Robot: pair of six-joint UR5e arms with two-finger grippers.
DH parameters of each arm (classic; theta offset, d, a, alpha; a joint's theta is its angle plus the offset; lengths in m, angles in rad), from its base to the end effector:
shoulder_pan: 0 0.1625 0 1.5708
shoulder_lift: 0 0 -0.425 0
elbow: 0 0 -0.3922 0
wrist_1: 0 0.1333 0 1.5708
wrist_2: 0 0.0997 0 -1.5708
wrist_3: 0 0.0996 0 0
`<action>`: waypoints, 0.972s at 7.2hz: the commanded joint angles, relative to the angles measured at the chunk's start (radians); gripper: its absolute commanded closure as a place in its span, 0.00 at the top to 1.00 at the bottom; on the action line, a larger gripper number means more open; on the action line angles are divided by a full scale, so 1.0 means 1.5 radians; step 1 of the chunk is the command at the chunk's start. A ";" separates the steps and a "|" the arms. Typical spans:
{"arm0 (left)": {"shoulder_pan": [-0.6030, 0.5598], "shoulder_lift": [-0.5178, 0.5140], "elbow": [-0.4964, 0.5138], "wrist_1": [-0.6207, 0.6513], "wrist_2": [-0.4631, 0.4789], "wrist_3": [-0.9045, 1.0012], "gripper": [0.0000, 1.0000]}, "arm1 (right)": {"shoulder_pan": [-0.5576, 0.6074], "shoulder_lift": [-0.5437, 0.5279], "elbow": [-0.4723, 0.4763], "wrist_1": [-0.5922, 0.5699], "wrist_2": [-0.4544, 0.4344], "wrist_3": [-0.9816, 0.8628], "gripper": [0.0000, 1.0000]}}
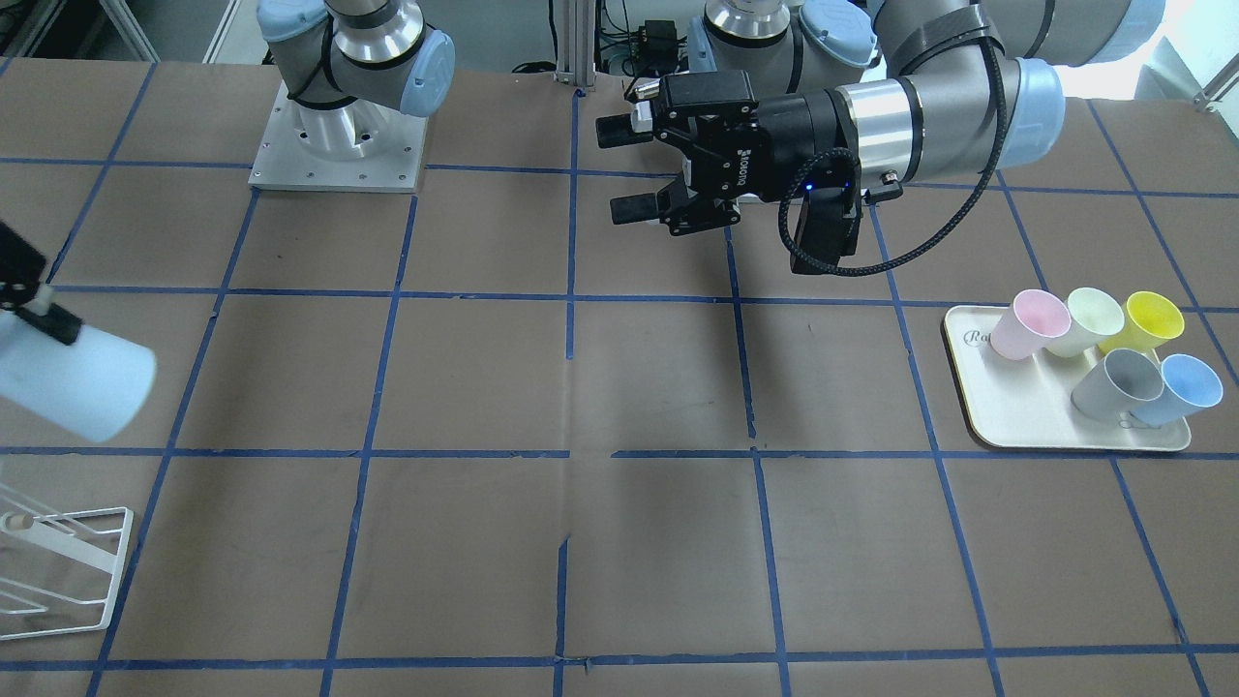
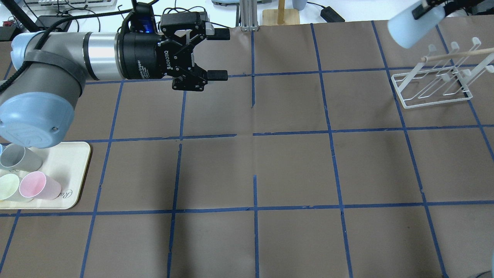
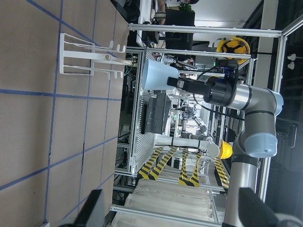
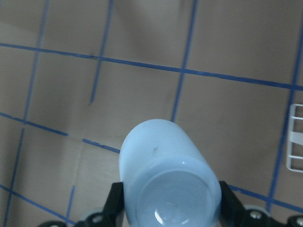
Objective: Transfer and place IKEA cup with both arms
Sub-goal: 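Carry the cup toward the left gripper with the right gripper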
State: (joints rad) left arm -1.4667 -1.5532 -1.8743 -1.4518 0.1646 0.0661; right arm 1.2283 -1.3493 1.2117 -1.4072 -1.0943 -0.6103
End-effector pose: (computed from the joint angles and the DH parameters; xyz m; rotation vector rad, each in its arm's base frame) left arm -0.1820 -0.4860 0.4442 0.1554 -1.7262 -0.0195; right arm -0.0259 -0.6057 0.5398 -0.3512 2.6708 -0.2689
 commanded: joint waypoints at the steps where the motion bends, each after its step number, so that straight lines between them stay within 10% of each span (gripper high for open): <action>1: -0.001 -0.009 -0.003 0.002 -0.010 0.000 1.00 | 0.101 -0.003 0.006 0.008 0.115 -0.040 0.46; 7: 0.007 -0.045 -0.003 0.020 -0.038 0.007 1.00 | 0.148 -0.072 0.160 0.024 0.368 -0.204 0.58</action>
State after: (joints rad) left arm -1.4566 -1.6006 -1.8804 -1.4287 0.1083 0.0740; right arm 1.4301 -1.4047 1.4090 -1.3715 -0.5933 -0.9161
